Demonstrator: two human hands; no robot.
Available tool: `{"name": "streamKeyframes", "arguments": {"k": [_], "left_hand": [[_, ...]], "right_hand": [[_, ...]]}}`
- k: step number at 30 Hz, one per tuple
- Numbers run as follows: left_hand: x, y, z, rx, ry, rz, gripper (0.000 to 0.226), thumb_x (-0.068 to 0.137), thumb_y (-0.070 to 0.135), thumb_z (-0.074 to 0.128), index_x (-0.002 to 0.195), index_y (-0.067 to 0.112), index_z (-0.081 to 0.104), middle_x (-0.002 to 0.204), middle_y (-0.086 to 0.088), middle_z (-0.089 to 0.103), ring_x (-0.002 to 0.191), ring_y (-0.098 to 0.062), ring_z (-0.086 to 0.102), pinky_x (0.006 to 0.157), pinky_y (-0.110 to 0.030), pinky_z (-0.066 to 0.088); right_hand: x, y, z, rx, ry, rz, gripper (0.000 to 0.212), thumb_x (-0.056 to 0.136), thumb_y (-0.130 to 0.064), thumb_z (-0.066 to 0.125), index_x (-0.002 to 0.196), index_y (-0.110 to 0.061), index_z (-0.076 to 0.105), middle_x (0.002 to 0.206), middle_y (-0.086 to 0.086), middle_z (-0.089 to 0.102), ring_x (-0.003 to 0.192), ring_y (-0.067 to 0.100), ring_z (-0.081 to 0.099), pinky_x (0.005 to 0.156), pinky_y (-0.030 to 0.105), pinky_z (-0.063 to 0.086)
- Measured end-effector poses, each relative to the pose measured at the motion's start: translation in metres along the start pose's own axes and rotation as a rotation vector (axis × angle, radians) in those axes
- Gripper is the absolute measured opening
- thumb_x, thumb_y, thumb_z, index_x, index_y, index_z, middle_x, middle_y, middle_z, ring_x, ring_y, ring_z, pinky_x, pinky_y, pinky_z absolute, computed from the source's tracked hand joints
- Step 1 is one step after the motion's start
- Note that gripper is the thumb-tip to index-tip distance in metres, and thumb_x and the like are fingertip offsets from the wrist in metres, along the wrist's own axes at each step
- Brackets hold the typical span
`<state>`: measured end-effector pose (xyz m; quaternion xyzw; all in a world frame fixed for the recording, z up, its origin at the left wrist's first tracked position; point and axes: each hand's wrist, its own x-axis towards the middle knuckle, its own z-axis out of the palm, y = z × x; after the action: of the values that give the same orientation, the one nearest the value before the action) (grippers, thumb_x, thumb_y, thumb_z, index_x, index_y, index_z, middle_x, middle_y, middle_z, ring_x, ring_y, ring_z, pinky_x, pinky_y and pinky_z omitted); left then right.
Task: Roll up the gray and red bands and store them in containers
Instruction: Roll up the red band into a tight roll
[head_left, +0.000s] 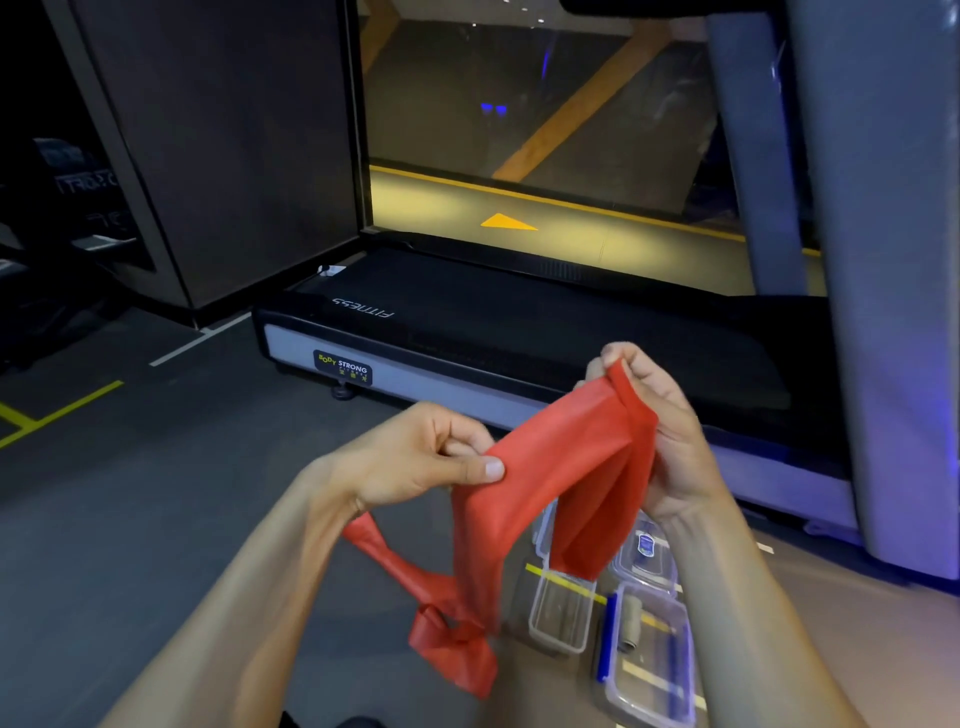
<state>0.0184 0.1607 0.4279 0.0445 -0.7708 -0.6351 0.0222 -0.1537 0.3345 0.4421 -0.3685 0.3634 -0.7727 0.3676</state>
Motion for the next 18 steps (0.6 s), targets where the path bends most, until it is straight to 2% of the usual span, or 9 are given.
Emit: {"name": "streamKeyframes", "arguments": {"k": [3, 13, 16, 18], "left_hand": [[0.0025, -0.0001, 0.0024, -0.018, 0.025, 0.014, 0.006, 0.08, 0.02, 0.077, 0.08, 0.016, 0.074, 0.076, -0.006, 0.071, 0.07, -0.007, 0.061, 0.072, -0.019, 0.049], [0.0014, 0.0039, 0.0048, -0.047, 0.037, 0.041, 0.006, 0.083, 0.017, 0.07, 0.079, 0.017, 0.075, 0.072, 0.002, 0.073, 0.068, -0.003, 0.063, 0.071, -0.017, 0.05], [-0.0003, 0.0061, 0.0032, -0.062, 0.021, 0.082, 0.018, 0.087, 0.02, 0.072, 0.07, 0.023, 0.073, 0.063, 0.01, 0.061, 0.061, 0.0, 0.053, 0.065, -0.014, 0.045], [-0.003, 0.0067, 0.001, -0.146, 0.007, 0.129, 0.025, 0.086, 0.032, 0.08, 0.066, 0.023, 0.067, 0.06, 0.009, 0.046, 0.057, -0.003, 0.041, 0.058, -0.016, 0.038]], "right_hand": [[-0.0007, 0.001, -0.0025, -0.023, 0.008, -0.007, 0.031, 0.081, -0.035, 0.083, 0.095, -0.018, 0.061, 0.083, -0.001, 0.056, 0.067, 0.01, 0.05, 0.061, 0.024, 0.045], [-0.0021, -0.0026, -0.0058, -0.029, 0.008, 0.003, 0.034, 0.08, -0.034, 0.085, 0.096, -0.016, 0.061, 0.084, 0.001, 0.056, 0.068, 0.012, 0.05, 0.062, 0.025, 0.046], [-0.0042, -0.0044, -0.0087, -0.092, 0.045, 0.005, 0.012, 0.093, -0.025, 0.068, 0.093, -0.016, 0.06, 0.081, 0.001, 0.056, 0.065, 0.01, 0.052, 0.06, 0.023, 0.047], [-0.0058, -0.0039, -0.011, -0.168, 0.064, 0.019, 0.007, 0.098, -0.02, 0.06, 0.093, -0.015, 0.059, 0.082, 0.002, 0.054, 0.064, 0.009, 0.052, 0.058, 0.021, 0.047]]}}
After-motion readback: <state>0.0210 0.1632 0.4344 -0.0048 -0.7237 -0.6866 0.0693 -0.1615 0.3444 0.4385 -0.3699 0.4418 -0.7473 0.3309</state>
